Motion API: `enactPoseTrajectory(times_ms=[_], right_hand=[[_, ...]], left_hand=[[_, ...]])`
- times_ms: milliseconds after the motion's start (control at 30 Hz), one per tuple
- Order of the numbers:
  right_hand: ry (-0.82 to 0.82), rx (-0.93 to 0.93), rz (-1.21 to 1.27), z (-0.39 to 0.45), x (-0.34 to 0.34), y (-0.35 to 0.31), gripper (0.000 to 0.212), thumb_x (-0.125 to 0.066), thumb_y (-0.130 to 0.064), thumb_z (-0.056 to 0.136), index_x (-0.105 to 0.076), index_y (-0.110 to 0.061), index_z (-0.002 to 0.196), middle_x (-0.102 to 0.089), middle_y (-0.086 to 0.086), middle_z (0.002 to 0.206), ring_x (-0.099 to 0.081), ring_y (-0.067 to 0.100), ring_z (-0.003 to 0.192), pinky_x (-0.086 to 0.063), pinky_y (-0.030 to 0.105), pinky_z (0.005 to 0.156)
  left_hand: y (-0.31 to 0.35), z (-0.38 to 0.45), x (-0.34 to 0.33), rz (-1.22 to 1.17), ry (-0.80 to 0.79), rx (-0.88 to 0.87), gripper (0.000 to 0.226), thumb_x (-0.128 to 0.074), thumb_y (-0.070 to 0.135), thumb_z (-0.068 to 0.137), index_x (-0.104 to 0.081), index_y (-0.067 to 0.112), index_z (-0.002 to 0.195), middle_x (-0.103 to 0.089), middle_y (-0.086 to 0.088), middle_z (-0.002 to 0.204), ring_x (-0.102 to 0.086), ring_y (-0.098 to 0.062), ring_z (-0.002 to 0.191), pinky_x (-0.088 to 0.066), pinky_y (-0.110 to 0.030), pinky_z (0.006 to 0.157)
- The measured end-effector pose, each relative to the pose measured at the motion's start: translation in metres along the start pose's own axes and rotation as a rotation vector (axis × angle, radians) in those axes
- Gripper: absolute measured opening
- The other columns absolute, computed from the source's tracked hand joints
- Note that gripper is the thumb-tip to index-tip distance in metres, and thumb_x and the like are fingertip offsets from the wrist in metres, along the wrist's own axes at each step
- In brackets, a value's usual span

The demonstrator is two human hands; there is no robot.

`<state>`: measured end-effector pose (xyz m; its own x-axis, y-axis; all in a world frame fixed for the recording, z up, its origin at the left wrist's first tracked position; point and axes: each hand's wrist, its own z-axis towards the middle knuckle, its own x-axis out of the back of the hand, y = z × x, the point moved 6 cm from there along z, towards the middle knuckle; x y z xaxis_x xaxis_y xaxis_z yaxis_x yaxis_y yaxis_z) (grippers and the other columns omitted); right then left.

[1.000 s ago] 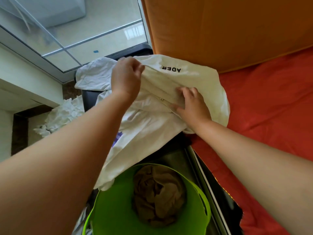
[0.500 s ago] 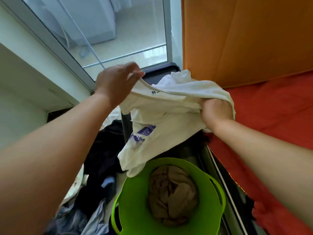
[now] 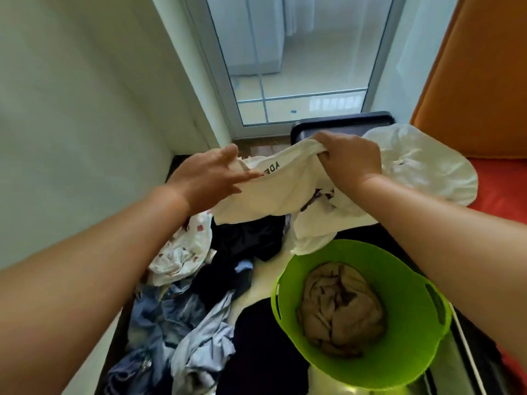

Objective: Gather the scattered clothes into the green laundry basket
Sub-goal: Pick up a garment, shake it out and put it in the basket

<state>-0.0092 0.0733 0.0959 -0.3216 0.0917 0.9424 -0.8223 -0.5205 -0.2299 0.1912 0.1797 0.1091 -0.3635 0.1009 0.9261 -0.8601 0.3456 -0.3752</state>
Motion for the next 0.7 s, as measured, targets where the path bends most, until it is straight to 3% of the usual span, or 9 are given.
enactPoseTrajectory(times_ms=[67, 133, 267, 333, 400, 467, 567, 633, 700], right_hand=[[-0.029, 0.06, 0.008, -0.002, -0.007, -0.048, 0.031, -0.036, -0.041, 0.1, -0.061, -0.024, 0.107, -0.068, 0.004, 0.092, -0.063, 0.027, 0.083, -0.035, 0.029, 0.065], [-0.046, 0.123, 0.047, -0.006, -0.017, -0.097, 0.031, -0.036, -0.04, 0.1, -0.062, -0.023, 0.105, -0.067, 0.005, 0.09, -0.062, 0.028, 0.083, -0.035, 0.029, 0.065], [-0.068, 0.212, 0.13, -0.014, -0.03, -0.18, 0.028, -0.038, -0.038, 0.098, -0.064, -0.026, 0.098, -0.069, 0.001, 0.089, -0.063, 0.026, 0.085, -0.034, 0.029, 0.064], [-0.077, 0.26, 0.172, -0.018, -0.035, -0.218, 0.028, -0.039, -0.039, 0.097, -0.065, -0.027, 0.096, -0.068, -0.002, 0.087, -0.061, 0.023, 0.08, -0.032, 0.028, 0.063], [-0.079, 0.303, 0.216, -0.023, -0.04, -0.248, 0.026, -0.042, -0.039, 0.095, -0.065, -0.029, 0.096, -0.068, -0.004, 0.086, -0.056, 0.019, 0.076, -0.031, 0.028, 0.063], [-0.098, 0.355, 0.214, -0.027, -0.05, -0.276, 0.023, -0.044, -0.036, 0.093, -0.066, -0.029, 0.096, -0.069, -0.004, 0.088, -0.058, 0.02, 0.077, -0.033, 0.027, 0.062], [-0.24, 0.431, 0.041, -0.029, -0.083, -0.292, 0.022, -0.047, -0.038, 0.093, -0.066, -0.028, 0.096, -0.067, -0.001, 0.093, -0.061, 0.023, 0.082, -0.037, 0.026, 0.061], [-0.369, 0.465, -0.148, -0.033, -0.111, -0.289, 0.022, -0.05, -0.041, 0.092, -0.066, -0.028, 0.099, -0.066, 0.0, 0.098, -0.062, 0.024, 0.09, -0.041, 0.028, 0.064], [-0.438, 0.488, -0.253, -0.039, -0.134, -0.292, 0.02, -0.054, -0.041, 0.092, -0.062, -0.028, 0.104, -0.065, 0.0, 0.101, -0.061, 0.024, 0.095, -0.042, 0.03, 0.069]], left_hand=[[-0.032, -0.045, -0.006, -0.085, -0.107, 0.275, 0.047, -0.06, 0.05, 0.088, -0.051, 0.043, 0.134, -0.047, -0.008, 0.12, -0.061, -0.027, 0.089, -0.048, -0.033, 0.065], [-0.056, -0.097, -0.013, -0.154, -0.195, 0.429, 0.039, -0.057, 0.061, 0.084, -0.062, 0.044, 0.119, -0.045, 0.0, 0.119, -0.057, -0.02, 0.087, -0.049, -0.032, 0.069], [-0.072, -0.187, -0.04, -0.323, -0.374, 0.532, 0.049, -0.049, 0.076, 0.075, -0.068, 0.047, 0.111, -0.043, 0.006, 0.116, -0.04, -0.008, 0.091, -0.047, -0.03, 0.075], [-0.069, -0.221, -0.057, -0.323, -0.439, 0.585, 0.056, -0.048, 0.08, 0.073, -0.067, 0.046, 0.112, -0.045, 0.005, 0.118, -0.042, -0.012, 0.102, -0.046, -0.033, 0.082], [-0.066, -0.245, -0.071, -0.256, -0.458, 0.625, 0.047, -0.053, 0.071, 0.079, -0.067, 0.04, 0.111, -0.048, 0.002, 0.121, -0.043, -0.018, 0.112, -0.044, -0.036, 0.089], [-0.069, -0.274, -0.084, -0.351, -0.414, 0.795, 0.034, -0.059, 0.058, 0.084, -0.069, 0.033, 0.106, -0.051, 0.001, 0.125, -0.041, -0.024, 0.118, -0.038, -0.038, 0.098], [-0.081, -0.319, -0.106, -0.775, -0.209, 1.137, 0.021, -0.063, 0.054, 0.084, -0.071, 0.036, 0.092, -0.052, 0.009, 0.129, -0.039, -0.026, 0.124, -0.032, -0.042, 0.105], [-0.084, -0.339, -0.109, -1.108, -0.013, 1.224, 0.019, -0.066, 0.046, 0.085, -0.069, 0.031, 0.074, -0.061, 0.009, 0.105, -0.051, -0.019, 0.111, -0.041, -0.036, 0.094], [-0.087, -0.356, -0.107, -1.281, 0.047, 1.232, 0.016, -0.065, 0.026, 0.09, -0.069, 0.022, 0.075, -0.062, 0.005, 0.089, -0.057, -0.014, 0.094, -0.042, -0.026, 0.079]])
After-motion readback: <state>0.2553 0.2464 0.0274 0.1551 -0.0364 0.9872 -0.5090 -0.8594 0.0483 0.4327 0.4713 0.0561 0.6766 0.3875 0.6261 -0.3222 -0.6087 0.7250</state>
